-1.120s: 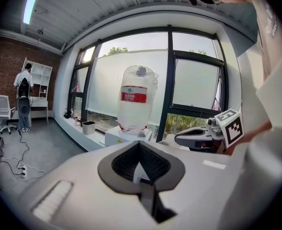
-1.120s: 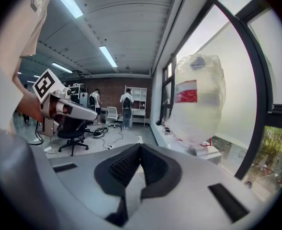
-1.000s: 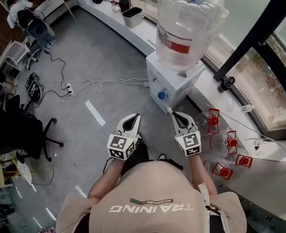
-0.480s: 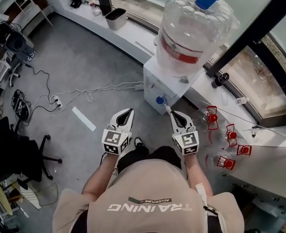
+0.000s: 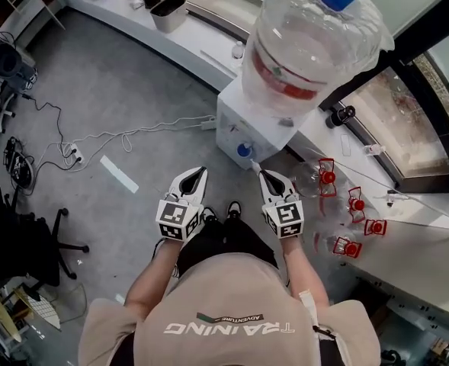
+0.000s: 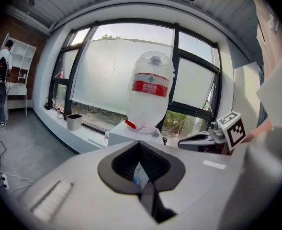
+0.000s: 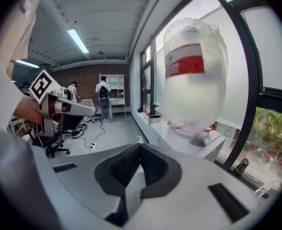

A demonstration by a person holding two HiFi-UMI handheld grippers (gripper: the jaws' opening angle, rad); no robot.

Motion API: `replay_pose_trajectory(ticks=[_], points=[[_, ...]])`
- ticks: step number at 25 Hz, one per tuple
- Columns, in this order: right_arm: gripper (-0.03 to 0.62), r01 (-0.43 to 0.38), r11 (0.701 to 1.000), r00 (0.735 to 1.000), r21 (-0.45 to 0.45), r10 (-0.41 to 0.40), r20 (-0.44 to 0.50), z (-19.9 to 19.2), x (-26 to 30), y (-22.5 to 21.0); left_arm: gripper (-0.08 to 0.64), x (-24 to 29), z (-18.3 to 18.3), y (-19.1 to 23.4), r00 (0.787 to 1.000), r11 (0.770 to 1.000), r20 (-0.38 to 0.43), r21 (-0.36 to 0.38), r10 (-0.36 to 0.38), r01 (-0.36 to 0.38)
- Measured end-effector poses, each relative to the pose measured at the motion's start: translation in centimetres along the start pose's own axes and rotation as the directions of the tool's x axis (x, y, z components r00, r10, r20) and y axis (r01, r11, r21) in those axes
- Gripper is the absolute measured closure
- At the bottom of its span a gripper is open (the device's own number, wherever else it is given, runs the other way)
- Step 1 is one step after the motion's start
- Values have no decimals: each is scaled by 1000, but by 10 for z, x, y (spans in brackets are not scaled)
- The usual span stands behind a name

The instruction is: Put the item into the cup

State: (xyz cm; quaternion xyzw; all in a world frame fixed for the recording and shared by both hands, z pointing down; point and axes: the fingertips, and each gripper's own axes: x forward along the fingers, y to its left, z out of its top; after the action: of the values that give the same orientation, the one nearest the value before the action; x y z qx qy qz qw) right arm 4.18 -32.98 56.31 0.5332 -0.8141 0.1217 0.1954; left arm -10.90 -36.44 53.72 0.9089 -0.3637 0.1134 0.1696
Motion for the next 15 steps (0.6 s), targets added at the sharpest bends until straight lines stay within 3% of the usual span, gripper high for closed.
replay_pose_trajectory(ticks=[8, 15], points=[[581, -40, 997, 997, 71, 45, -70, -67, 50, -14, 552, 32, -53, 1, 995, 999, -98, -29, 16, -19], [581, -16, 990, 994, 143, 31, -104, -126, 102, -28, 552, 83, -104, 0, 989, 998, -147, -66, -3, -6]])
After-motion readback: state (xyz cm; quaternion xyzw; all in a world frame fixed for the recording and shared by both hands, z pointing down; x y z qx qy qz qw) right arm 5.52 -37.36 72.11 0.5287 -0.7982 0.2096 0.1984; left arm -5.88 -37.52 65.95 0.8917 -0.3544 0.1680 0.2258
